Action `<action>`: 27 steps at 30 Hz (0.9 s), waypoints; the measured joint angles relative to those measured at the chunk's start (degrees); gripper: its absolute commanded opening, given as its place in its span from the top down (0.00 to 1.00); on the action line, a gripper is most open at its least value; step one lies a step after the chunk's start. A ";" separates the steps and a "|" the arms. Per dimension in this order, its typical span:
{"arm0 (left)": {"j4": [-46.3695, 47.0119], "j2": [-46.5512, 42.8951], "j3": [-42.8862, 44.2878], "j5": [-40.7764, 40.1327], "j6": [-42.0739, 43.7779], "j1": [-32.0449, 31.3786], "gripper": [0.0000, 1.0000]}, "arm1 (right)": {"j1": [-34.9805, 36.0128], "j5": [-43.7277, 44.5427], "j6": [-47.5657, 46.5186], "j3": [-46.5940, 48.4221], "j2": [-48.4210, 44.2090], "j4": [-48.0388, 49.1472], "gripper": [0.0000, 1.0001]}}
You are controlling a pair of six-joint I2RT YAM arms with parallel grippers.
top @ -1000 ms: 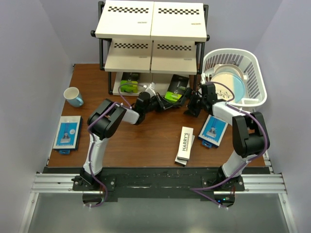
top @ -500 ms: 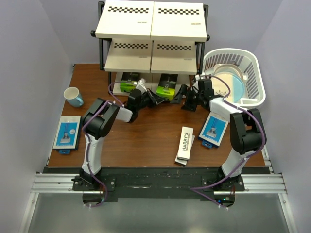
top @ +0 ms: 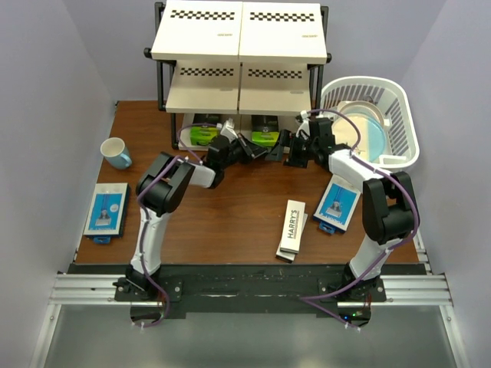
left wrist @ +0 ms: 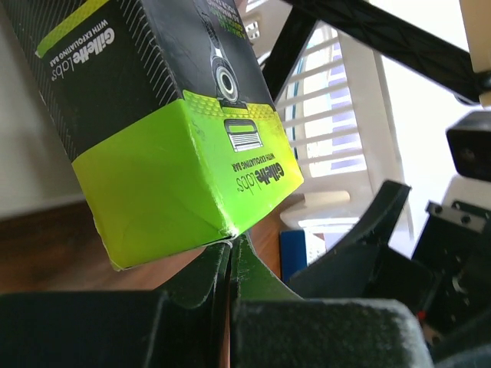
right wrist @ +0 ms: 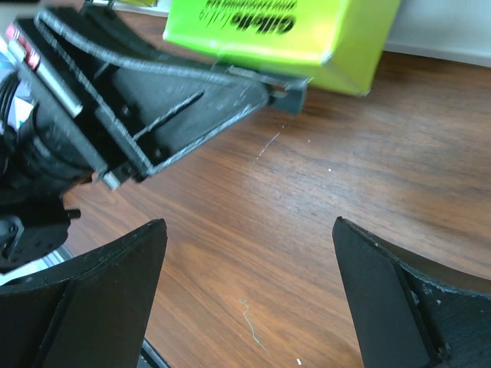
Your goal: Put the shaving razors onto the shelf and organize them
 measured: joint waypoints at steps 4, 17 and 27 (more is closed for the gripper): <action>-0.59 2.49 3.39 0.28 -0.07 0.00 1.00 | 0.04 -0.07 -0.85 -0.13 0.00 0.00 0.07; -3.80 6.84 8.70 1.14 -0.31 0.00 1.00 | 0.04 -0.33 -1.46 -1.95 0.00 -0.02 0.08; -6.12 8.07 11.47 1.09 -0.35 0.22 1.00 | 0.04 -0.44 -1.44 -1.95 0.00 0.02 0.08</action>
